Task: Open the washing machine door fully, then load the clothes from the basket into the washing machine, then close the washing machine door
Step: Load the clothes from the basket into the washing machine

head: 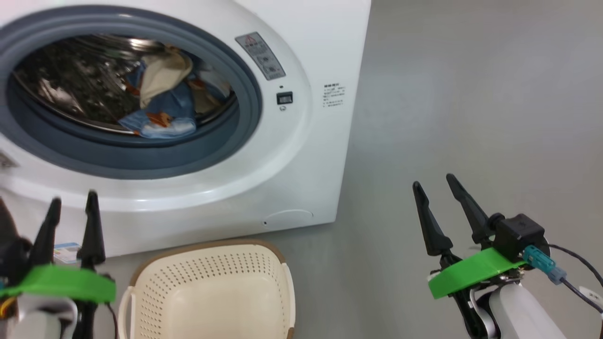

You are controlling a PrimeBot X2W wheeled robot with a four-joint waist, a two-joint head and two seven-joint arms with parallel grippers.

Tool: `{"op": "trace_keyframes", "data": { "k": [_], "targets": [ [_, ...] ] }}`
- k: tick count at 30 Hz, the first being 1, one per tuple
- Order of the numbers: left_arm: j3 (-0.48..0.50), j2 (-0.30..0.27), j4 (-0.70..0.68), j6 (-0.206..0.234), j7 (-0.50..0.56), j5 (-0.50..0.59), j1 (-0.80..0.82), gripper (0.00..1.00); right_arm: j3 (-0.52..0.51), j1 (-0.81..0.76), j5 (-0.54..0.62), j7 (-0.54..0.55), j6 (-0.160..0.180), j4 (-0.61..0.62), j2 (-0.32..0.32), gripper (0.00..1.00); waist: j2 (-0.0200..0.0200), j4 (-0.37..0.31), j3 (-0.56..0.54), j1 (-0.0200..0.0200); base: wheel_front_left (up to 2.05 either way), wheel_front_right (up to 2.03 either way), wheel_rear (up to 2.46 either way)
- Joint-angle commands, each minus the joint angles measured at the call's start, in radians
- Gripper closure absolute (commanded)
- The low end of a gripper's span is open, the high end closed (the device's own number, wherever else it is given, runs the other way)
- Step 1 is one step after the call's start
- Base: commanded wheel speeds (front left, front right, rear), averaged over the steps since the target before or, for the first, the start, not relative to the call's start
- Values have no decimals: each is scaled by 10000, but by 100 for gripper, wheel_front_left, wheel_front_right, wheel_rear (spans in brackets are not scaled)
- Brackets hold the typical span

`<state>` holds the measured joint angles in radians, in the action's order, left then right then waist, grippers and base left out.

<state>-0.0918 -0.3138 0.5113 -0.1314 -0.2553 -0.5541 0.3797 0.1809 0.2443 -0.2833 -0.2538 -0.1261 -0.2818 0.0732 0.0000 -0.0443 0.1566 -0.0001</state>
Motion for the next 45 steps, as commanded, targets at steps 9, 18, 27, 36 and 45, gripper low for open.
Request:
{"op": "trace_keyframes", "data": {
  "k": [9,18,27,36,45],
  "targets": [
    [1499,183,-1280,8,-64,606,-1849,0,305,-373,-461,-80,-46,123,372,0,0,408,-978,1,0,0,0],
    [1889,688,-2131,8,-64,926,-2894,0,281,-513,-646,-80,-46,153,532,0,0,471,-1238,1,0,0,0],
    [1627,630,-2421,8,-64,961,-3134,0,297,-557,-698,-80,-46,164,601,0,0,517,-1324,1,0,0,0],
    [1637,535,-2434,8,-64,1610,-3078,0,326,-556,-716,-80,-46,130,593,0,0,497,-1343,1,0,0,0],
    [1628,546,-2400,8,-64,1688,-3028,0,328,-536,-711,-80,-46,81,551,0,0,478,-1308,1,0,0,0]
  ]
}}
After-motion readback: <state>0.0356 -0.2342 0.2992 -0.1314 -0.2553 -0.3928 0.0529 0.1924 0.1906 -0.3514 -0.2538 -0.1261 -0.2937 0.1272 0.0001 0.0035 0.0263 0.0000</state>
